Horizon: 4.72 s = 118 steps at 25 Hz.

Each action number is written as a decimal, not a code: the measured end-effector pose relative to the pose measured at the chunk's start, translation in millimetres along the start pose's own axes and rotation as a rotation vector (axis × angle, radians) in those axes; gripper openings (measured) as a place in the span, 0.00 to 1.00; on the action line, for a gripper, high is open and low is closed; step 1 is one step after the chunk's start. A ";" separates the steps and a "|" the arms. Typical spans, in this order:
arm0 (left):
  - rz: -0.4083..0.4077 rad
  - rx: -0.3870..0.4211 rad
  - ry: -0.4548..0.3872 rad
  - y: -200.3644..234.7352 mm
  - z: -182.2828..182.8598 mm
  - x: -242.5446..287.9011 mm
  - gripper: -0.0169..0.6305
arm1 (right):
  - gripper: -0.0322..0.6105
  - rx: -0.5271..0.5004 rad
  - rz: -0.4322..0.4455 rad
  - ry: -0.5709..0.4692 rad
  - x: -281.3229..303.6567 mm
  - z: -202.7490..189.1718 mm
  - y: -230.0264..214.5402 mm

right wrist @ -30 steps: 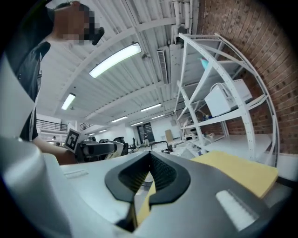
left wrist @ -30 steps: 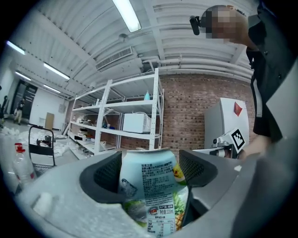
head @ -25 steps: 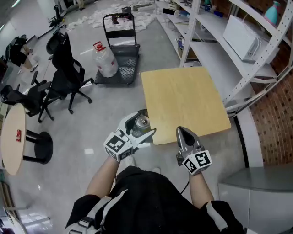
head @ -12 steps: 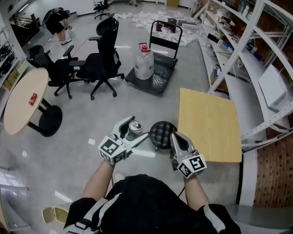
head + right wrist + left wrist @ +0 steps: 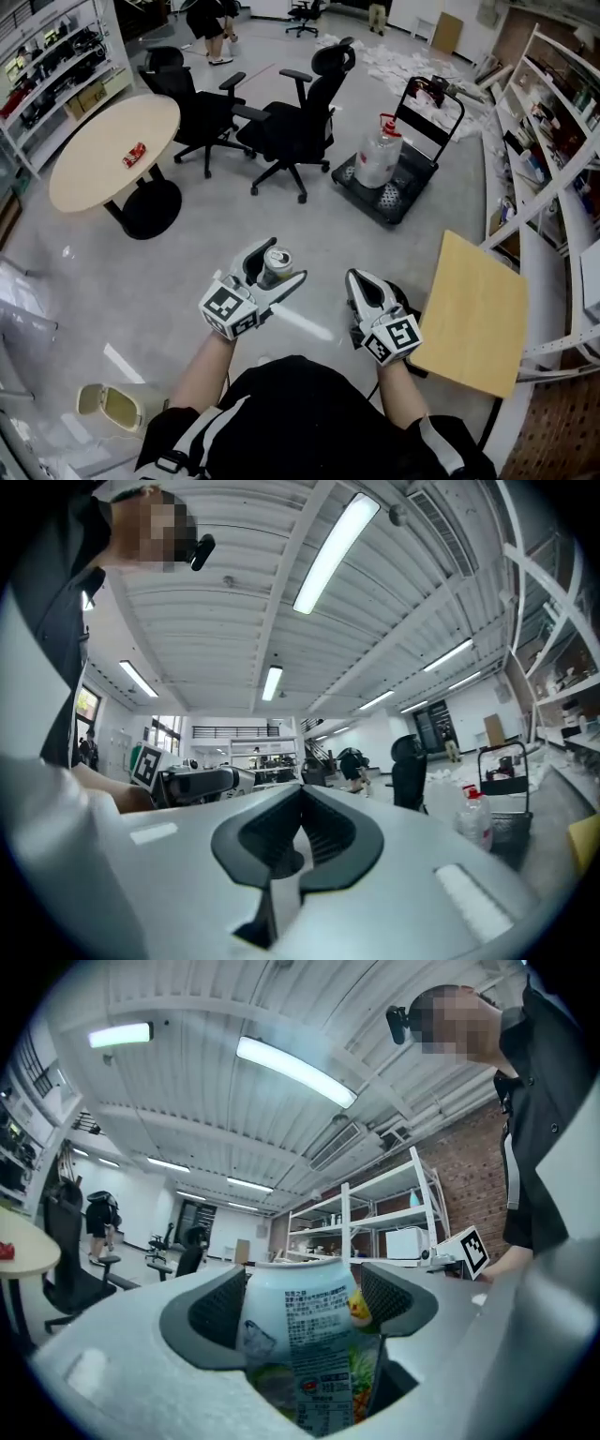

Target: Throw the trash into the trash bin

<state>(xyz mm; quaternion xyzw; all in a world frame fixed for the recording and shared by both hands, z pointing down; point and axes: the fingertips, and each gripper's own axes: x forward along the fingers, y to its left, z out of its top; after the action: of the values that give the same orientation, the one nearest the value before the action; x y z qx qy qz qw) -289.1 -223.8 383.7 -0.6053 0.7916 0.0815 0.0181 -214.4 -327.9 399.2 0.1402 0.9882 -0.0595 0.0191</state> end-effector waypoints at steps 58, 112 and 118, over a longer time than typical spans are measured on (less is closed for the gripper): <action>1.614 0.174 -0.174 88.6 47.4 -574.6 0.63 | 0.06 0.106 1.579 0.229 285.1 -115.3 557.0; 2.238 -0.213 -0.382 -48.8 -81.7 -994.9 0.63 | 0.06 -0.092 2.092 0.631 176.3 -308.8 1019.0; 2.251 -0.278 -0.388 -25.5 -120.1 -1017.0 0.63 | 0.06 -0.182 2.148 0.697 173.9 -356.2 1029.5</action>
<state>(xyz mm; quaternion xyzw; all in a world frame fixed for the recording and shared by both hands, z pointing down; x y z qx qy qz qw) 14.9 723.2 628.7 0.4708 0.8517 0.2299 -0.0102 -101.3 745.5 627.7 0.9231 0.3082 0.1021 -0.2058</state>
